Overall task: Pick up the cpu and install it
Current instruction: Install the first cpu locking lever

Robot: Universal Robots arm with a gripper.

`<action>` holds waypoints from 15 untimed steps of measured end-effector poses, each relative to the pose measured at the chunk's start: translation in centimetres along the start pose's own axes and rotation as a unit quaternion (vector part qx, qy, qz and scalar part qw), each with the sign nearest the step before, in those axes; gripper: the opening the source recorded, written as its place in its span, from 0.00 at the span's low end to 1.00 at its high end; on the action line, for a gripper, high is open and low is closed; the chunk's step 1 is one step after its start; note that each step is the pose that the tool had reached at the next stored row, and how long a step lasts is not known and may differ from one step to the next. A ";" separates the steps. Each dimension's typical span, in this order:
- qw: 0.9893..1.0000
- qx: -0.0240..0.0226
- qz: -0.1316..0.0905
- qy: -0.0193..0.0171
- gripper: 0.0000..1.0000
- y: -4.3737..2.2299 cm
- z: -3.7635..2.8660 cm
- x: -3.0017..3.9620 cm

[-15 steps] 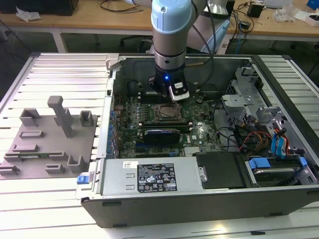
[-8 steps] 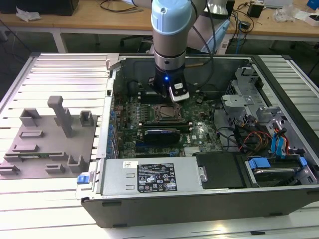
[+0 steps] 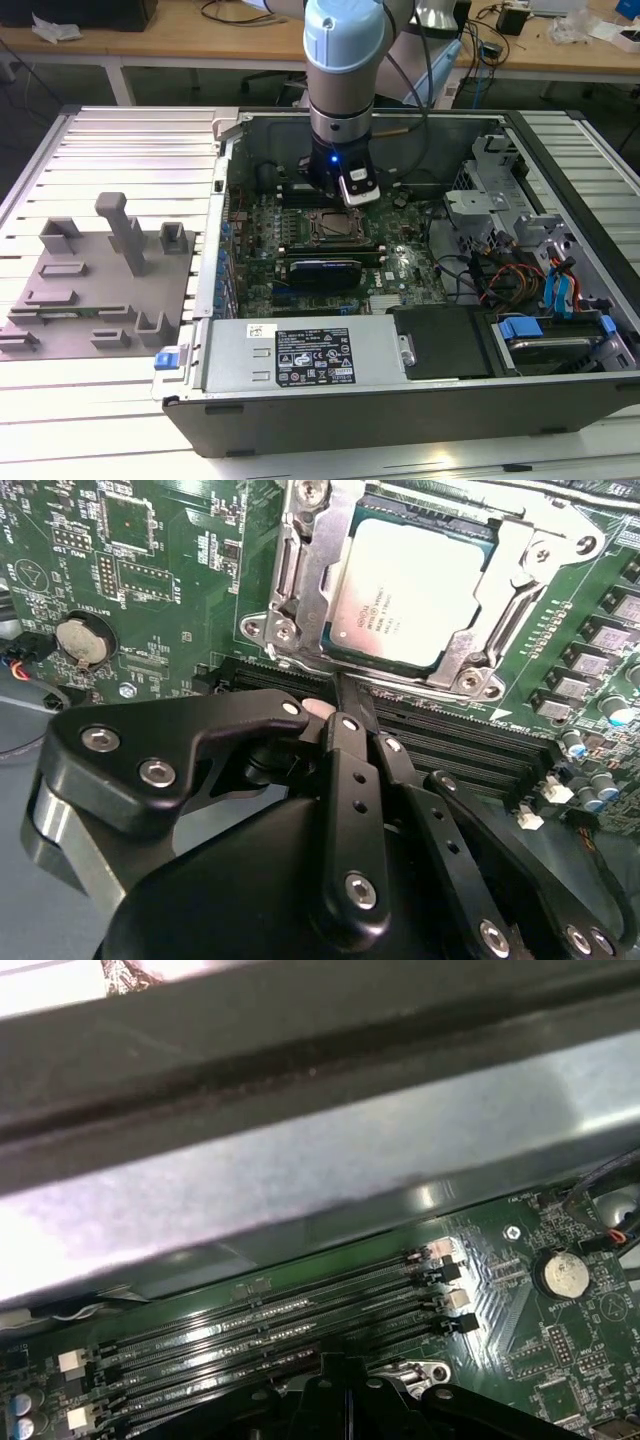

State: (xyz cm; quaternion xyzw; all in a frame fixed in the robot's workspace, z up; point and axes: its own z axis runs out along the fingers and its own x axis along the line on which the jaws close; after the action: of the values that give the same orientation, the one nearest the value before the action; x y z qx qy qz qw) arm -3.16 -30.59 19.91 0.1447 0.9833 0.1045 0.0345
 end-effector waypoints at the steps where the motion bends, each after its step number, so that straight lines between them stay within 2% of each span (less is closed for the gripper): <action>1: 1.000 0.000 0.000 0.000 0.11 0.05 0.01 -0.17; 5: 1.000 0.000 0.000 0.000 0.11 0.24 0.08 -0.83; 8: 1.000 0.000 0.000 0.000 0.11 0.32 0.04 -1.05; 12: 1.000 0.002 0.000 0.000 0.11 0.48 -0.68 -1.09; 13: 1.000 0.008 -0.001 -0.002 0.11 0.55 -0.98 -1.10; 14: 1.000 0.016 -0.002 -0.004 0.11 0.60 -1.24 -1.11; 15: 1.000 0.021 -0.002 -0.006 0.11 0.63 -1.36 -1.11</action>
State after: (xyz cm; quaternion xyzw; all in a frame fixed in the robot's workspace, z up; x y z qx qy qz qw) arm -2.06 -30.59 21.42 0.1439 0.9854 0.0826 0.0376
